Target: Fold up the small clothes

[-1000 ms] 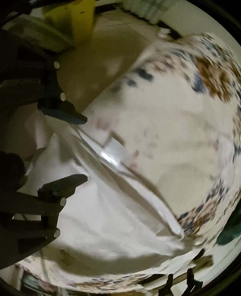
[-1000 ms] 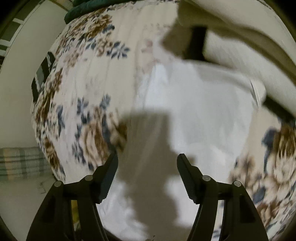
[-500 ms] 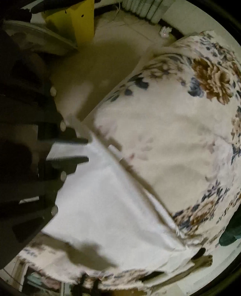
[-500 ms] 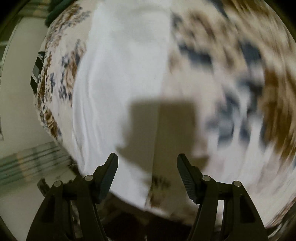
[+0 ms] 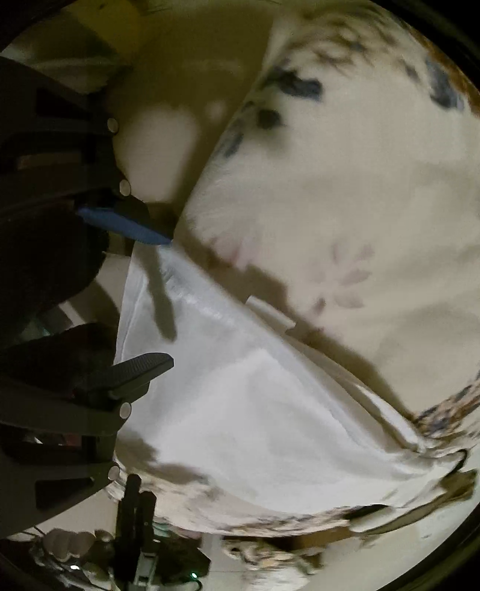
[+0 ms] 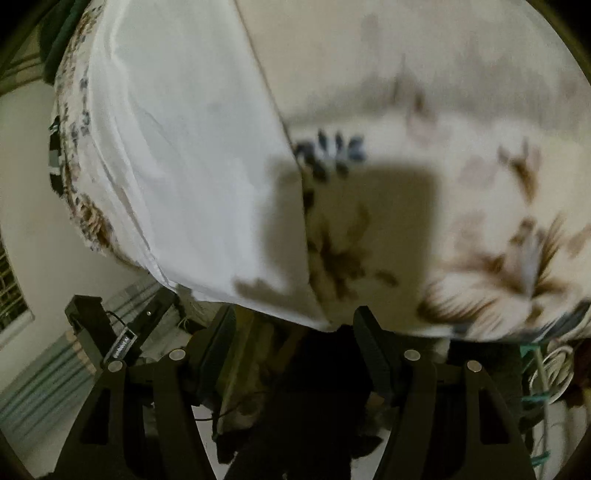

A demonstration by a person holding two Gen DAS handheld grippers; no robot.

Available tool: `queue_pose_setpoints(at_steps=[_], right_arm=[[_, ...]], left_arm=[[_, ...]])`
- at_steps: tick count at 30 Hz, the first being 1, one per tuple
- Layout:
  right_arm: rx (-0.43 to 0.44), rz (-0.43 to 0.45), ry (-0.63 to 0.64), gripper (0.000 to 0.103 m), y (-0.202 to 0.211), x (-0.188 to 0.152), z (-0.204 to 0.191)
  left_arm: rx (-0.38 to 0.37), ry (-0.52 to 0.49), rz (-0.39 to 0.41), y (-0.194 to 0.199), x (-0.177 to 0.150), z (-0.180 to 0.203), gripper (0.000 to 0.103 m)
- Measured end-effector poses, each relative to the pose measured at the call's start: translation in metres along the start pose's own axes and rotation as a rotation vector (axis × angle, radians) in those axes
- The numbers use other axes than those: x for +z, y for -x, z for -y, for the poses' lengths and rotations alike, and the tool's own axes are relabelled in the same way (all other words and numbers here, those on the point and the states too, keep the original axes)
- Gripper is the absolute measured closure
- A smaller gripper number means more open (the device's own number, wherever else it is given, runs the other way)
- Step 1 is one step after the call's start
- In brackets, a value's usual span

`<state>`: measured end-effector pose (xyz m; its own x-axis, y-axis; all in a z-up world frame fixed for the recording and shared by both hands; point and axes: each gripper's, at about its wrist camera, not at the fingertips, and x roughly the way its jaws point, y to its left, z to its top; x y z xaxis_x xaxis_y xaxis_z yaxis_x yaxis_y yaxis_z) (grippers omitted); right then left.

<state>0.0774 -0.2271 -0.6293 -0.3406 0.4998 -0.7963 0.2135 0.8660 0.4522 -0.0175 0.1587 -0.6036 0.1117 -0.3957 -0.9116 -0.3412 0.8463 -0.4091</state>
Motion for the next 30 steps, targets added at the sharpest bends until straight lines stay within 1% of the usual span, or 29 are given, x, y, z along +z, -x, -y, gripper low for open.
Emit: queue_pose_setpoints(at_steps=[2,4,6,8,9,10,11,12,14,15,16,17,18,19,20,22,24,25,27,29,30], right_arm=[[0.006,0.011,-0.025,0.035,-0.009,-0.008,0.0],[-0.012,0.006,-0.053,0.035,-0.022,-0.015,0.001],[-0.045,-0.011,-0.059,0.035,-0.035,-0.022,0.002],[-0.053,-0.026,-0.071,0.035,-0.045,-0.029,0.006],[-0.054,-0.03,-0.079,0.035,-0.049,-0.032,0.008],[-0.063,-0.034,-0.091,0.035,-0.049,-0.033,0.006],[-0.062,-0.027,-0.101,0.035,-0.047,-0.032,0.002],[-0.038,-0.008,-0.103,0.035,-0.039,-0.03,-0.002],[-0.007,0.046,-0.09,0.035,-0.016,-0.025,-0.013],[0.006,0.085,-0.08,0.035,0.001,-0.021,-0.02],[0.021,0.125,-0.069,0.035,0.019,-0.015,-0.027],[0.03,0.164,-0.058,0.035,0.036,-0.009,-0.033],[0.04,0.218,-0.048,0.035,0.059,0.003,-0.042],[0.05,0.251,-0.041,0.035,0.075,0.012,-0.047],[0.062,0.287,-0.03,0.035,0.091,0.026,-0.053],[0.073,0.364,-0.008,0.032,0.127,0.062,-0.066],[0.073,0.43,0.016,0.032,0.156,0.102,-0.075],[0.072,0.45,0.029,0.032,0.166,0.119,-0.078],[0.07,0.493,0.053,0.03,0.186,0.168,-0.085],[0.091,0.505,0.076,0.03,0.197,0.215,-0.085],[0.093,0.508,0.083,0.03,0.202,0.233,-0.081]], left_arm=[[0.002,-0.03,-0.019,-0.01,0.012,-0.002,0.044],[0.006,-0.058,-0.038,-0.017,0.023,0.0,0.044],[-0.01,-0.066,-0.047,-0.019,0.028,-0.001,0.044],[-0.008,-0.065,-0.062,-0.02,0.031,-0.001,0.044],[-0.005,-0.068,-0.065,-0.013,0.031,0.001,0.044],[-0.004,-0.088,-0.047,-0.001,0.031,0.007,0.044],[0.013,-0.108,-0.03,0.007,0.034,0.015,0.044],[0.034,-0.147,0.003,0.026,0.038,0.027,0.044],[0.058,-0.191,0.063,0.051,0.053,0.048,0.044],[0.065,-0.215,0.102,0.068,0.066,0.062,0.044],[0.056,-0.226,0.128,0.077,0.078,0.072,0.044],[0.043,-0.237,0.155,0.087,0.095,0.084,0.041],[0.03,-0.25,0.186,0.095,0.116,0.1,0.038],[0.008,-0.263,0.211,0.099,0.137,0.11,0.037],[-0.016,-0.275,0.244,0.102,0.166,0.129,0.036],[-0.053,-0.286,0.281,0.103,0.208,0.146,0.036],[-0.101,-0.288,0.311,0.093,0.26,0.172,0.036],[-0.121,-0.291,0.314,0.085,0.281,0.18,0.036],[-0.147,-0.278,0.304,0.063,0.327,0.201,0.036],[-0.182,-0.264,0.264,0.035,0.366,0.218,0.036],[-0.18,-0.267,0.248,0.025,0.375,0.222,0.036]])
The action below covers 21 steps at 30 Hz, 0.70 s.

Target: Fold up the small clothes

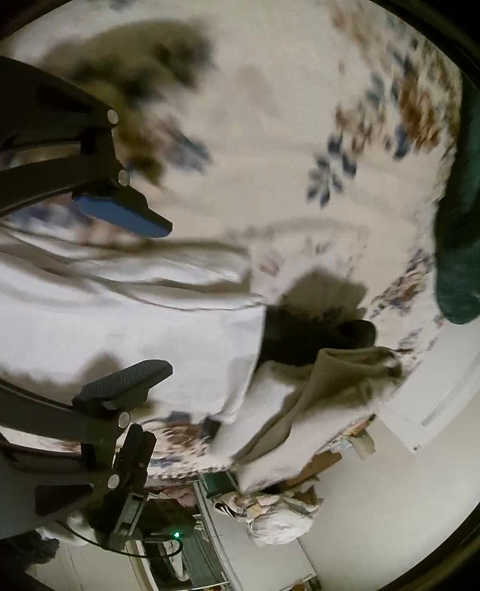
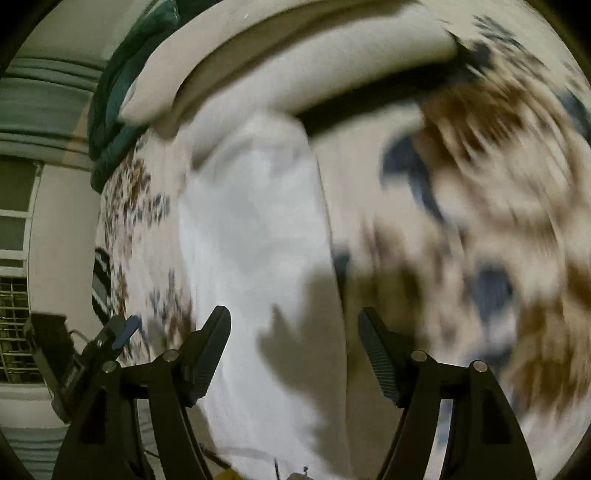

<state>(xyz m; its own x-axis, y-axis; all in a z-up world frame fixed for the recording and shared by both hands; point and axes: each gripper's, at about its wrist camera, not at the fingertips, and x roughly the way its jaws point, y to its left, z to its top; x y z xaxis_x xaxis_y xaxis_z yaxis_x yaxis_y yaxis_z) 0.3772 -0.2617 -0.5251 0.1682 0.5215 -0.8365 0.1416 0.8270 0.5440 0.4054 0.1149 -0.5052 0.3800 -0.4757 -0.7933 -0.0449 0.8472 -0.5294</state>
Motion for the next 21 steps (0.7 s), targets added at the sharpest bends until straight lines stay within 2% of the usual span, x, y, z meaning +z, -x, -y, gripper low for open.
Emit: queue_pose_setpoints(at_steps=[4,6,8,10,11,12,13,14,15,16,17,18,19,21], right_arm=[[0.041,-0.029,-0.001,0.03,-0.035,0.066,0.006],[0.079,-0.055,0.008,0.03,-0.052,0.083,0.007],[0.1,-0.079,0.025,0.03,-0.069,0.098,0.006],[0.117,-0.109,0.028,0.03,-0.084,0.109,0.008],[0.133,-0.119,0.023,0.03,-0.09,0.112,0.01],[0.148,-0.127,0.019,0.03,-0.094,0.114,0.012],[0.167,-0.132,0.014,0.03,-0.097,0.116,0.014],[0.189,-0.129,0.008,0.029,-0.097,0.118,0.013],[0.207,-0.126,0.006,0.033,-0.097,0.119,0.013],[0.223,-0.119,0.006,0.054,-0.095,0.121,0.013],[0.227,-0.116,0.016,0.063,-0.093,0.122,0.011],[0.21,-0.114,0.041,0.083,-0.091,0.123,0.006],[0.188,-0.103,0.063,0.092,-0.089,0.12,0.002],[0.162,-0.078,0.124,0.097,-0.081,0.118,-0.009]], left_arm=[[-0.023,0.022,-0.081,-0.053,0.021,0.0,0.036],[0.003,0.02,-0.111,-0.071,0.026,0.0,0.036],[0.035,0.008,-0.117,-0.08,0.028,0.0,0.036],[0.046,0.001,-0.087,-0.083,0.032,0.002,0.039],[0.049,-0.004,-0.065,-0.081,0.033,0.004,0.047],[0.055,-0.016,-0.036,-0.077,0.034,0.006,0.088],[0.064,-0.023,-0.035,-0.077,0.036,0.008,0.099],[0.077,-0.029,-0.032,-0.075,0.037,0.009,0.1],[0.082,-0.04,-0.021,-0.072,0.036,0.011,0.1],[0.091,-0.053,-0.016,-0.069,0.035,0.013,0.1],[0.098,-0.065,-0.008,-0.065,0.034,0.015,0.1],[0.099,-0.072,0.003,-0.06,0.032,0.017,0.1],[0.102,-0.075,0.014,-0.056,0.032,0.02,0.1],[0.097,-0.085,0.045,-0.04,0.028,0.025,0.1]])
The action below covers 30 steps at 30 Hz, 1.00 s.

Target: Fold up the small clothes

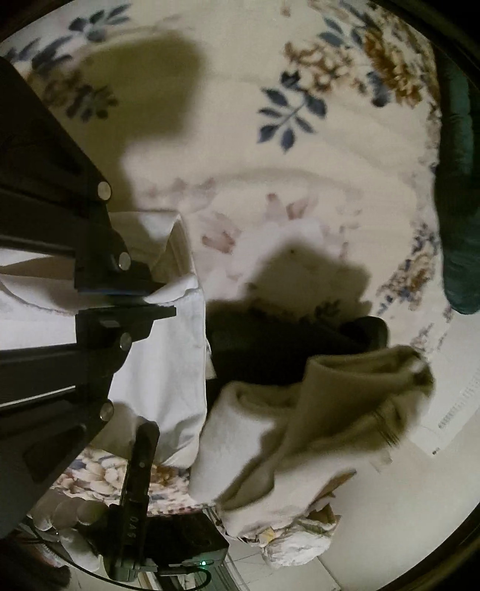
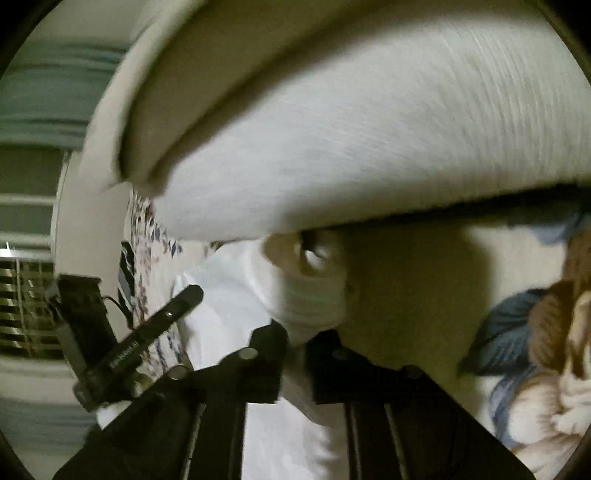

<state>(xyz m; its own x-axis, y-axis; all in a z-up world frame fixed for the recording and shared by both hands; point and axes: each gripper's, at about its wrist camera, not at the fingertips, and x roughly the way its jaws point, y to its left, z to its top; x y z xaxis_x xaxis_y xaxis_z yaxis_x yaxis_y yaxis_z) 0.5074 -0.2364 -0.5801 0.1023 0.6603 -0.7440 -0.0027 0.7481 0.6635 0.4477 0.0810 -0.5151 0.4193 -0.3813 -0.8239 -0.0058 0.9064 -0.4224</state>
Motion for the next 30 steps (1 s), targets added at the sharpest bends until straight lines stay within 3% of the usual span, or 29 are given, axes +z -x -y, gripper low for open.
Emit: queue_pose_setpoints(at_steps=[8,13,18,23,25,27,28,30], right_arm=[[0.032,0.07,0.136,0.099,0.037,-0.038,-0.065],[0.043,0.075,0.239,0.099,0.058,-0.099,-0.104],[0.013,0.009,0.303,0.099,0.073,-0.18,-0.107],[-0.054,-0.147,0.346,0.094,0.055,-0.25,-0.089],[-0.095,-0.236,0.342,0.075,0.043,-0.267,-0.078],[-0.11,-0.285,0.302,0.057,0.043,-0.275,-0.064],[-0.108,-0.289,0.273,0.051,0.048,-0.277,-0.056],[-0.083,-0.259,0.216,0.047,0.06,-0.272,-0.045]], left_arm=[[-0.039,-0.019,0.095,0.07,-0.025,0.003,0.1],[-0.035,-0.033,0.089,0.113,-0.073,0.005,0.1],[-0.022,0.006,-0.014,0.131,-0.145,-0.006,0.096],[0.042,0.079,-0.217,0.121,-0.215,-0.032,0.095],[0.063,0.126,-0.278,0.119,-0.229,-0.046,0.095],[0.074,0.149,-0.276,0.124,-0.225,-0.054,0.092],[0.073,0.151,-0.26,0.126,-0.218,-0.056,0.089],[0.062,0.147,-0.204,0.13,-0.194,-0.056,0.072]])
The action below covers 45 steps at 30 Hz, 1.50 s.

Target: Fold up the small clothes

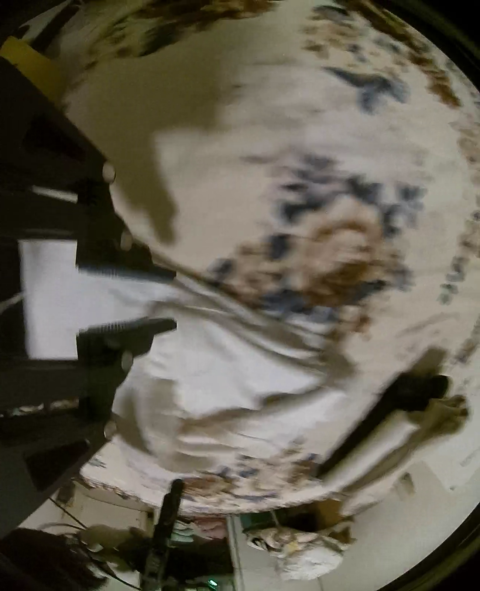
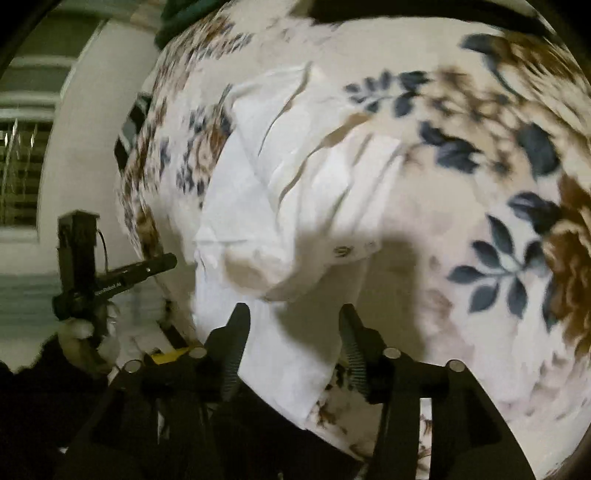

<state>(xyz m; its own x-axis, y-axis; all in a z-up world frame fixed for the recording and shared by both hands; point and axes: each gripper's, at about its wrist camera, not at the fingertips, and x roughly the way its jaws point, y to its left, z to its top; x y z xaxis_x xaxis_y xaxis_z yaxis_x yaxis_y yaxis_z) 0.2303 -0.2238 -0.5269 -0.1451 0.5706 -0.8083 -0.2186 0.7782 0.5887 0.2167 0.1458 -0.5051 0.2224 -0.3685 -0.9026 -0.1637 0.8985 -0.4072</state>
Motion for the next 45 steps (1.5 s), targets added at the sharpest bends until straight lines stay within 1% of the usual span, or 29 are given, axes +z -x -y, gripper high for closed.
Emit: queue_pose_setpoints(at_steps=[1,2,3,5,6,7,10,11,12,14,15,16,19,22,25,27,28,29,30,31,32,33,34,36,38,40,42,44,45], right_arm=[[0.011,0.041,-0.052,0.041,0.009,0.003,0.009],[0.021,0.076,-0.097,0.038,0.016,0.006,0.017],[0.032,0.118,-0.149,0.037,0.019,0.014,0.025],[0.051,0.192,-0.234,0.037,0.023,0.031,0.037],[0.062,0.222,-0.271,0.035,0.021,0.042,0.044],[0.076,0.236,-0.295,0.033,0.018,0.051,0.049],[0.111,0.236,-0.378,0.033,-0.01,0.09,0.059],[0.119,0.227,-0.393,0.033,-0.019,0.099,0.061],[0.123,0.219,-0.389,0.035,-0.028,0.107,0.06],[0.086,0.23,-0.336,0.062,-0.036,0.117,0.048],[0.068,0.237,-0.298,0.084,-0.037,0.12,0.037],[0.057,0.252,-0.266,0.091,-0.037,0.119,0.024],[0.074,0.302,-0.166,0.1,-0.028,0.11,-0.01],[0.084,0.279,-0.039,0.103,-0.023,0.089,-0.048],[0.063,0.184,0.118,0.103,-0.035,0.063,-0.085],[0.023,0.1,0.222,0.103,-0.049,0.04,-0.105],[-0.025,0.072,0.242,0.103,-0.055,0.031,-0.111],[-0.044,0.068,0.22,0.102,-0.057,0.028,-0.108],[-0.038,0.08,0.164,0.098,-0.054,0.029,-0.098],[-0.032,0.093,0.103,0.081,-0.049,0.03,-0.085],[-0.028,0.118,0.022,0.067,-0.043,0.036,-0.07],[-0.015,0.171,-0.077,0.043,-0.033,0.041,-0.05],[-0.002,0.232,-0.166,0.037,-0.022,0.046,-0.031],[0.012,0.313,-0.305,0.036,-0.007,0.054,0.001],[0.03,0.349,-0.396,0.036,-0.004,0.066,0.025],[0.072,0.331,-0.453,0.036,-0.012,0.077,0.043],[0.083,0.294,-0.472,0.037,-0.026,0.089,0.051],[0.099,0.314,-0.428,0.069,-0.031,0.095,0.045],[0.084,0.316,-0.392,0.091,-0.032,0.1,0.036]], left_arm=[[-0.011,-0.007,0.031,0.003,0.013,0.004,0.066],[-0.021,-0.017,0.058,0.003,0.026,0.008,0.053],[-0.029,-0.028,0.091,0.003,0.042,0.014,0.046],[-0.048,-0.038,0.127,-0.003,0.069,0.028,0.045],[-0.061,-0.039,0.133,-0.01,0.087,0.037,0.045],[-0.061,-0.038,0.134,-0.016,0.096,0.039,0.045],[-0.035,-0.045,0.131,-0.033,0.12,0.053,0.045],[-0.012,-0.042,0.127,-0.037,0.124,0.057,0.045],[-0.008,-0.039,0.126,-0.038,0.122,0.057,0.045],[-0.004,-0.02,0.113,-0.039,0.118,0.053,0.045],[-0.005,-0.011,0.108,-0.038,0.113,0.049,0.045],[-0.008,-0.005,0.104,-0.036,0.109,0.045,0.045],[0.004,0.016,0.087,-0.029,0.094,0.031,0.045],[0.004,0.054,0.077,-0.019,0.082,0.016,0.045],[-0.002,0.087,0.093,-0.005,0.074,0.003,0.045],[-0.011,0.104,0.102,0.002,0.072,-0.002,0.045],[-0.01,0.106,0.106,0.003,0.072,-0.002,0.045],[-0.004,0.102,0.111,0.004,0.072,-0.001,0.045],[0.01,0.089,0.117,0.004,0.072,0.002,0.045],[0.029,0.068,0.122,0.004,0.072,0.006,0.045],[0.045,0.055,0.123,0.002,0.072,0.009,0.045],[0.068,0.033,0.119,-0.001,0.071,0.014,0.045],[0.083,0.016,0.115,-0.005,0.071,0.018,0.045],[0.125,-0.021,0.112,-0.014,0.068,0.027,0.045],[0.161,-0.05,0.1,-0.025,0.066,0.034,0.045],[0.172,-0.053,0.095,-0.03,0.064,0.036,0.045],[0.17,-0.036,0.091,-0.032,0.063,0.035,0.045],[0.17,-0.021,0.092,-0.029,0.063,0.033,0.045],[0.17,-0.014,0.094,-0.027,0.063,0.03,0.045]])
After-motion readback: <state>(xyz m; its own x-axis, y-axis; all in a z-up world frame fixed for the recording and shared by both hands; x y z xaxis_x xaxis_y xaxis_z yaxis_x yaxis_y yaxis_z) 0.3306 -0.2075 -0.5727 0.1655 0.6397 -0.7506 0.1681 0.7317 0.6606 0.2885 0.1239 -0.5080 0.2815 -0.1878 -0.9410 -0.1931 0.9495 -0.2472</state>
